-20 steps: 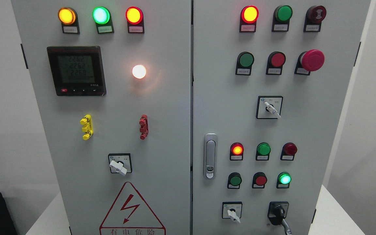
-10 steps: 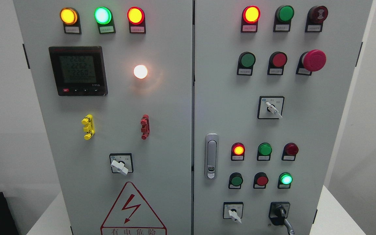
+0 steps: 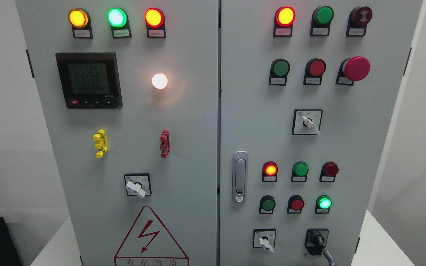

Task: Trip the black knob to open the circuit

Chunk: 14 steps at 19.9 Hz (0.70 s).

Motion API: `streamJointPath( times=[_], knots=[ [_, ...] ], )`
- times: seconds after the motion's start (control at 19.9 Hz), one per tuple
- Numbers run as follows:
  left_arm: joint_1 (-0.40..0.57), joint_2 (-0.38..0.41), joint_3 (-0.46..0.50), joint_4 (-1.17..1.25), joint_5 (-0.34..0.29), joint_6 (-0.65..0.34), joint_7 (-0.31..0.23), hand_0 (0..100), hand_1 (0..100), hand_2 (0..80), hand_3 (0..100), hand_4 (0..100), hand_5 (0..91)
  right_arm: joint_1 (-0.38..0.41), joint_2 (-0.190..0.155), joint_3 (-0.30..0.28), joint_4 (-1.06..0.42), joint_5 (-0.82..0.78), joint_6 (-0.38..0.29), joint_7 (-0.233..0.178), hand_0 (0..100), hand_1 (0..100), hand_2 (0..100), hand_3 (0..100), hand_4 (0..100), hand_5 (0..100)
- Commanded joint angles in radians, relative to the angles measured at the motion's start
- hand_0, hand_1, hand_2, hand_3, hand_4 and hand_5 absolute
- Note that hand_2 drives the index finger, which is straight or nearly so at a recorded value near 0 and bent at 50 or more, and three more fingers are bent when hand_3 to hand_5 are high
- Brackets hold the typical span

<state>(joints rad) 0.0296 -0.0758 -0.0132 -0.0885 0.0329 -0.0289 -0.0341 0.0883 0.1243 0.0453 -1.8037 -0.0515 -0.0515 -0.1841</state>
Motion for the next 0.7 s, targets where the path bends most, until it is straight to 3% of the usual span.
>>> streamJointPath(
  times=[0.0, 0.1, 0.25, 0.4, 0.5, 0.65],
  knots=[
    [0.0, -0.001, 0.001, 0.001, 0.002, 0.0, 0.0, 12, 39, 0.0, 0, 0, 0.0, 0.014, -0.003, 0.001, -0.055, -0.014, -0.018, -0.009, 70, 73, 2, 100, 92, 81],
    [0.0, -0.001, 0.001, 0.001, 0.002, 0.001, 0.0, 12, 39, 0.0, 0, 0, 0.0, 0.039, -0.005, 0.001, -0.078, -0.018, -0.018, -0.011, 70, 71, 3, 100, 89, 78],
    [0.0, -0.001, 0.001, 0.001, 0.002, 0.001, 0.0, 12, 39, 0.0, 0, 0, 0.0, 0.067, -0.005, -0.001, -0.111, -0.025, -0.018, -0.011, 63, 55, 2, 98, 80, 67],
    [0.0, -0.001, 0.001, 0.001, 0.002, 0.0, 0.0, 12, 39, 0.0, 0, 0, 0.0, 0.097, -0.003, -0.001, -0.138, -0.045, -0.018, -0.011, 48, 37, 2, 93, 74, 57],
    [0.0, -0.001, 0.001, 0.001, 0.002, 0.001, 0.0, 12, 39, 0.0, 0, 0, 0.0, 0.119, -0.003, -0.001, -0.157, -0.066, -0.019, -0.011, 28, 30, 2, 87, 67, 53],
    [0.0, -0.001, 0.001, 0.001, 0.002, 0.001, 0.0, 12, 39, 0.0, 0, 0, 0.0, 0.154, -0.005, -0.001, -0.183, -0.088, -0.021, -0.011, 15, 20, 2, 78, 60, 50]
  ],
)
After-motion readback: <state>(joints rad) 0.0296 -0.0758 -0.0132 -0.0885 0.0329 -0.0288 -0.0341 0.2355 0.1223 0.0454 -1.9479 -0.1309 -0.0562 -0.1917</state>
